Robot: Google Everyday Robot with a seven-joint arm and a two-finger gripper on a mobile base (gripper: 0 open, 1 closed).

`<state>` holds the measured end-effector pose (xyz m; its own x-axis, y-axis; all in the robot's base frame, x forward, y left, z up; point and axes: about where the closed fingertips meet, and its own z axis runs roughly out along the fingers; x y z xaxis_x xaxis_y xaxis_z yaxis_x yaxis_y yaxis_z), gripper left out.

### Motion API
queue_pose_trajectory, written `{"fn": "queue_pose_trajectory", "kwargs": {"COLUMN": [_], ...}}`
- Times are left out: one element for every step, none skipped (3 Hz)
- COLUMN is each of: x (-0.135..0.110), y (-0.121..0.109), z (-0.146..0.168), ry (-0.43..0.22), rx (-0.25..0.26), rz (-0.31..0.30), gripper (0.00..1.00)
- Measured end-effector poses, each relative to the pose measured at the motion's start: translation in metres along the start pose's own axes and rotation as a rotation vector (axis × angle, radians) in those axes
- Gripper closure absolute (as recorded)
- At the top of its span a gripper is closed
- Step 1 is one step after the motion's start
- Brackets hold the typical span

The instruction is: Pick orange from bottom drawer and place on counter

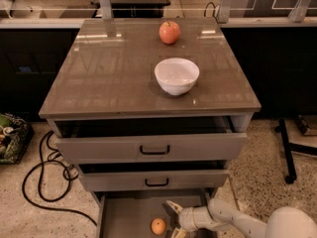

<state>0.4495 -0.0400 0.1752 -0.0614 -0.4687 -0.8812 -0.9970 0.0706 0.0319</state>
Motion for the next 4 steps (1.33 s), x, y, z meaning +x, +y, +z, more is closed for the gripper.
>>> {"fn": "queue_pose_trajectory", "kwargs": {"x": [-0.001, -0.004, -0.003, 0.003], "y": [-0.004, -0.005, -0.003, 0.0], "z": [0.012, 0.02, 0.033, 0.047], "ry": [-0.032, -0.055, -0.058, -0.038], "rx": [-0.013, -0.012, -0.003, 0.008], "rz": [-0.003, -0.015, -0.027, -0.036], "gripper": [0.0, 0.0, 0.0, 0.0]}}
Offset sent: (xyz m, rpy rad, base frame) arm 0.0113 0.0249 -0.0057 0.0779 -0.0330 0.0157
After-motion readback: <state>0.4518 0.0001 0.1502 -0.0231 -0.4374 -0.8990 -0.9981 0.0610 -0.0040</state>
